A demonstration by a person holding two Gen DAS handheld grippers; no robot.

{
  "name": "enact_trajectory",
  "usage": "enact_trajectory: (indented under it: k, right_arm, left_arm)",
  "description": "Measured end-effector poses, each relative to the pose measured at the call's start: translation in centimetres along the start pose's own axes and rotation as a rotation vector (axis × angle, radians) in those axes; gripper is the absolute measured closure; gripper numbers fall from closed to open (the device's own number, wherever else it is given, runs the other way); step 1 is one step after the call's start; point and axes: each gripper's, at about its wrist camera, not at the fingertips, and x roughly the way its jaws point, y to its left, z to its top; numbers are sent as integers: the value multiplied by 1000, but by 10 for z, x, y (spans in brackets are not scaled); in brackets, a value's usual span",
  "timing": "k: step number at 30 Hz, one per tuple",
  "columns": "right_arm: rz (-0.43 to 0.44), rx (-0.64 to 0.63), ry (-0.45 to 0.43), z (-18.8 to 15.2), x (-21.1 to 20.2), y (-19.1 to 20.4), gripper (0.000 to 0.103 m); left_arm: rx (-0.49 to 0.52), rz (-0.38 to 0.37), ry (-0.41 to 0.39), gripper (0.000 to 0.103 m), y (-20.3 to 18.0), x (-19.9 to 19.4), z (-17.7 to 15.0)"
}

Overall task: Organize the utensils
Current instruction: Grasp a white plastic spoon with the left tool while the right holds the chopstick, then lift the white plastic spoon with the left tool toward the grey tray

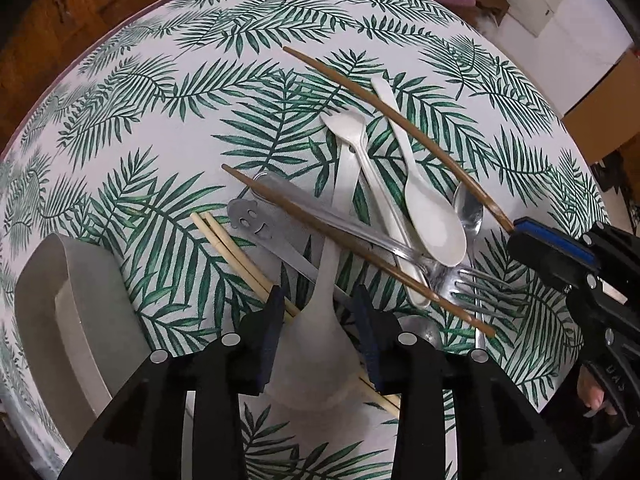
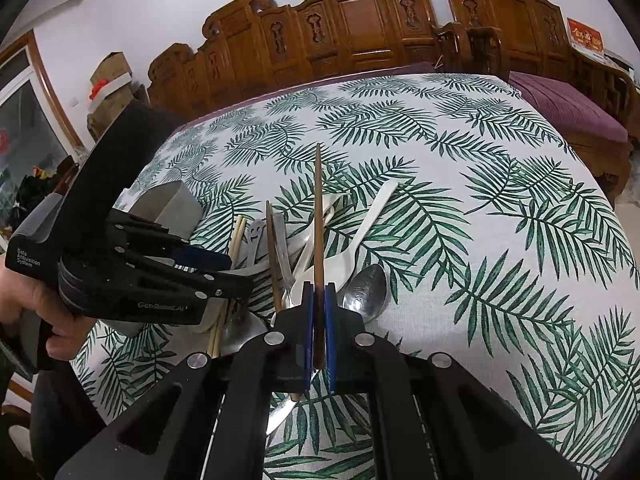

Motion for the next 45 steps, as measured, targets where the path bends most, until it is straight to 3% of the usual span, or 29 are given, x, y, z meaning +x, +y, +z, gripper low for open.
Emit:
enact_trajectory:
  k: [3,5,7,21,26,45]
  right_arm:
    - [2,-2,1,0,0,0,97]
    - [3,-6,1,0,0,1,97]
    - [0,-8,4,-1,0,1,97]
    - [-1,-12,3,0,1,4,97]
    - [-6,0,-35,2,-6,2,97]
    - [-84,80,-148,11,-29,-18,97]
  left_arm:
    - [-6,-15,-3,80,5,-1,-3]
    - [-29,-24,-8,91,10,-2,-3]
    - [-40,-25,-13,94,16,-3,-6]
    - [-99,19,-111,96,23,-14,6]
    - [-118,17,-166,102,25,-29,16]
    - [-157,57,-243,103,49,-63,12]
